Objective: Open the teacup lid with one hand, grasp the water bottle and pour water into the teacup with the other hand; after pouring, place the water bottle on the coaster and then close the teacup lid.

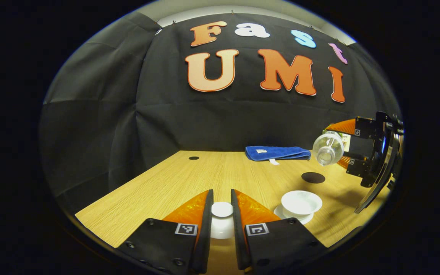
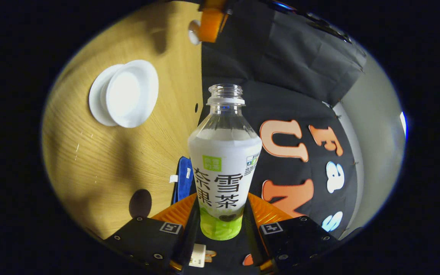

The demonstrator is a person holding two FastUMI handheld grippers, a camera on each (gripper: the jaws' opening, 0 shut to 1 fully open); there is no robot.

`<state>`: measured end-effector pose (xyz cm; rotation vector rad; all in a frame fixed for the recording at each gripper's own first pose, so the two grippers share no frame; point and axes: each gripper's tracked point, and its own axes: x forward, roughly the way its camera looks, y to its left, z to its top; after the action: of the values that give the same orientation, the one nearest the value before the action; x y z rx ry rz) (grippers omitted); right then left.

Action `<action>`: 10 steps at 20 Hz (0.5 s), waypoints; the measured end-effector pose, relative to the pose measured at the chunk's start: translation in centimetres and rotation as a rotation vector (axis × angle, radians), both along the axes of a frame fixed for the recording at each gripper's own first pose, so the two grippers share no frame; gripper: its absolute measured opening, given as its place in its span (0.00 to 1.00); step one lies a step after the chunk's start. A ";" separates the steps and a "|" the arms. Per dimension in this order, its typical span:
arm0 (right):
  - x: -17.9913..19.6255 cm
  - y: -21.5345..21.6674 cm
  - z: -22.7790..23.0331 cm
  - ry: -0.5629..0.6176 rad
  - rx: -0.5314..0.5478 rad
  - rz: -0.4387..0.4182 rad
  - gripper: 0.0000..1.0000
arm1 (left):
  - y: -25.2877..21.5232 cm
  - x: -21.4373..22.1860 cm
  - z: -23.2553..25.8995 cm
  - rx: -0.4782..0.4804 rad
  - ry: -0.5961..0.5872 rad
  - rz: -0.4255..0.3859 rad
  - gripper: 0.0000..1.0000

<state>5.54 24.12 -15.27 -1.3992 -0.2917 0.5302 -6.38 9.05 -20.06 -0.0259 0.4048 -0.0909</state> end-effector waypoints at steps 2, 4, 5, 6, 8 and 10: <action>0.3 -1.1 0.9 0.032 0.089 -0.038 0.60 | -1.0 0.1 0.7 -0.001 -0.014 -0.015 0.32; 1.0 -2.3 0.9 0.096 0.194 -0.081 0.60 | -2.2 0.3 0.9 0.001 -0.021 -0.033 0.32; 1.5 -2.8 1.0 0.130 0.250 -0.102 0.61 | -2.8 0.4 1.1 0.000 -0.026 -0.039 0.32; 1.8 -3.6 1.0 0.162 0.307 -0.123 0.63 | -3.4 0.5 1.4 -0.004 -0.031 -0.047 0.32; 2.8 -4.7 1.0 0.231 0.442 -0.157 0.60 | -4.3 0.8 1.7 -0.013 -0.044 -0.051 0.32; 3.7 -5.5 0.0 0.331 0.565 -0.183 0.61 | -5.3 0.7 1.9 -0.022 -0.050 -0.055 0.31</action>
<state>9.26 18.66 -15.29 -0.7653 -0.0350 0.4711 -5.64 3.79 -18.15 -0.0338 0.3547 -0.1501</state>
